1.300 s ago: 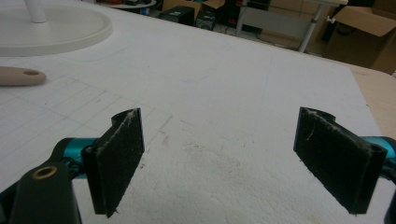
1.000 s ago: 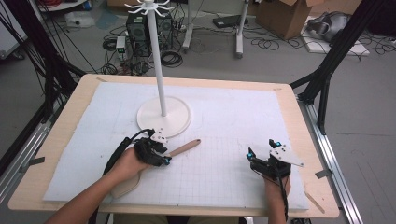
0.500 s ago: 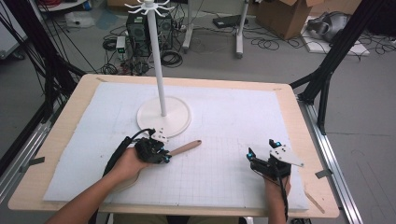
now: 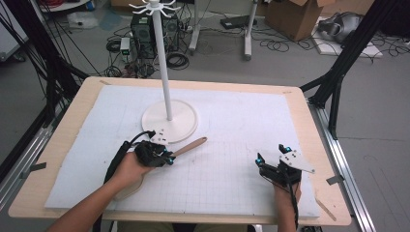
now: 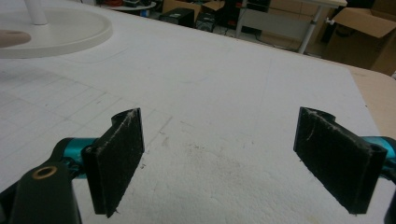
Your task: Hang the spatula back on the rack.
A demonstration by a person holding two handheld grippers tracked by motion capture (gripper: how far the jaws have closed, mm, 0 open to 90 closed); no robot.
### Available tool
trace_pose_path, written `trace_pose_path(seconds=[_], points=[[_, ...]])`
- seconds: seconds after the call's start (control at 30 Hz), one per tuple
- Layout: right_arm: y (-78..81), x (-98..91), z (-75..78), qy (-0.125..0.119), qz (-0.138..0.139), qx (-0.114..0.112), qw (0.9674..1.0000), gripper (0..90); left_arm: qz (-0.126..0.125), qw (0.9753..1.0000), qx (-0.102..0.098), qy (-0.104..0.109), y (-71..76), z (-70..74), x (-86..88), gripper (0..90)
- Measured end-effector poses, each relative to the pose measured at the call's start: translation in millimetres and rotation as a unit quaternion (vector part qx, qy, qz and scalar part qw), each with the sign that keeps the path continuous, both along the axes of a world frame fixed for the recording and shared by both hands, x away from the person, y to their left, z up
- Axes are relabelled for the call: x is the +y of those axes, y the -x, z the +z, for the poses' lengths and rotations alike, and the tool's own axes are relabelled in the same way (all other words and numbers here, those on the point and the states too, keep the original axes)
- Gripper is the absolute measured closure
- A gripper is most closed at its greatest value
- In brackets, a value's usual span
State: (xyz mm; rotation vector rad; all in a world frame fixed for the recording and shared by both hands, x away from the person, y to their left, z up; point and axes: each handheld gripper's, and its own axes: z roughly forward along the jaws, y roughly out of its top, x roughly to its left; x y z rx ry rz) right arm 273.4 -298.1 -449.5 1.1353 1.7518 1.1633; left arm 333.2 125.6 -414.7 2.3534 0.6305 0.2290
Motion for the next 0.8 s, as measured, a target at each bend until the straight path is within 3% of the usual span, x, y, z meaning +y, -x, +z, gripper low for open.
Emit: trace_pose_path(seconds=[0.17,0.27,0.33,0.37,0.43,0.6,0.7,0.8], points=[[0.8,0.7,0.3,0.004,-0.003,-0.002,1.0000,14.6,-0.001,1.0000,-0.003,-0.001,1.3,0.6,-0.3,77.6],[-0.5,3.4,0.7,0.020,0.006,0.002,0.9998,14.6,-0.006,1.0000,-0.005,0.004,1.2,1.6,0.6,77.4],[-1.1,9.1,2.8,0.000,0.033,0.012,0.9994,14.5,-0.006,0.9999,-0.009,0.010,2.9,3.0,1.4,77.4],[-1.1,15.2,4.7,0.003,0.048,0.007,0.9988,14.6,-0.011,0.9999,-0.010,0.007,3.7,4.8,2.0,77.4],[-2.9,30.4,9.5,0.010,0.076,0.006,0.9970,15.2,-0.011,0.9998,-0.014,0.012,6.3,5.9,1.2,77.4],[-13.6,65.2,16.3,-0.008,0.142,0.013,0.9897,25.1,-0.022,0.9993,-0.025,0.015,11.6,9.3,-0.3,77.3],[-18.3,78.8,17.5,-0.012,0.162,0.009,0.9867,35.0,-0.026,0.9991,-0.031,0.017,14.6,10.9,-1.2,77.3],[-23.1,86.3,19.6,-0.037,0.177,0.014,0.9835,38.9,-0.028,0.9988,-0.034,0.018,16.4,12.7,-2.3,77.3]])
